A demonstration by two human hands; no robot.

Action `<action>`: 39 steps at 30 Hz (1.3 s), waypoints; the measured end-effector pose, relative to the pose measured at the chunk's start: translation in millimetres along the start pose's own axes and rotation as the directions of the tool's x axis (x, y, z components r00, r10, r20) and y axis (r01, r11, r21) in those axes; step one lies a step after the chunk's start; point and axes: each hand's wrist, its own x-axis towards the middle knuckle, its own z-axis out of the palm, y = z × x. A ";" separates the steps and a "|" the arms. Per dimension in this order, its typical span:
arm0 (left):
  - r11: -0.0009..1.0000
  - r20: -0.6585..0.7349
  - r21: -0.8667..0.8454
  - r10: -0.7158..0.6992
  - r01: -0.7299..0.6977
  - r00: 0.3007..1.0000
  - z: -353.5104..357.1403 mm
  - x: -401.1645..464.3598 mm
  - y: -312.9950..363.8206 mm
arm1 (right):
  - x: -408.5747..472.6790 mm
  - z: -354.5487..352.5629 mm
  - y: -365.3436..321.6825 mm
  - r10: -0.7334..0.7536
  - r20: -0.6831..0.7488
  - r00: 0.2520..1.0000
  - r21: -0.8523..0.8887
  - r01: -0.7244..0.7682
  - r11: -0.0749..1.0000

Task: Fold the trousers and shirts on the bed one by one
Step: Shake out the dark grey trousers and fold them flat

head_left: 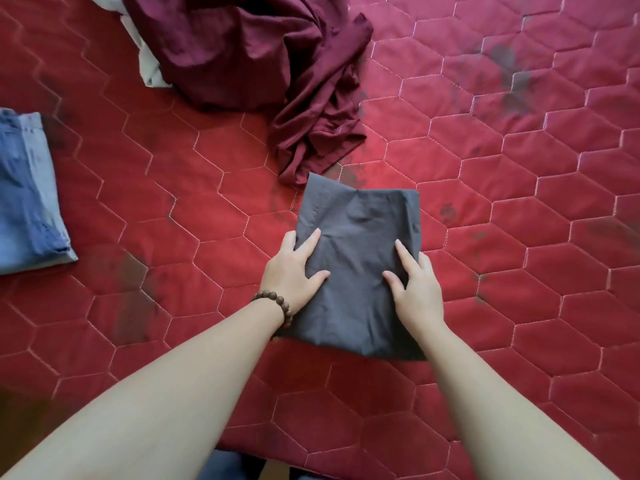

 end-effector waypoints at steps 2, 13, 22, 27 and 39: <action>1.000 -0.027 -0.009 0.001 -0.002 1.000 -21.4 -8.8 -12.2 | -10.6 5.3 -23.2 -0.013 -0.017 1.000 0.000 0.013 1.000; 0.997 -0.140 0.032 -0.058 0.063 0.988 -164.5 -37.5 -158.0 | -52.0 97.6 -198.9 -0.163 -0.053 0.985 0.019 0.164 0.986; 0.997 -0.209 -0.033 -0.077 0.071 0.975 -312.5 -50.5 -338.1 | -85.9 223.4 -395.0 -0.283 -0.083 0.956 -0.030 0.281 0.959; 0.990 -0.278 -0.057 -0.143 0.132 0.950 -372.0 -52.1 -418.6 | -82.8 285.6 -482.0 -0.363 -0.025 0.931 -0.039 0.362 0.931; 0.966 -0.316 -0.037 -0.254 0.256 0.914 -386.6 -8.3 -528.0 | -35.2 386.3 -540.7 -0.403 0.151 0.903 -0.005 0.408 0.913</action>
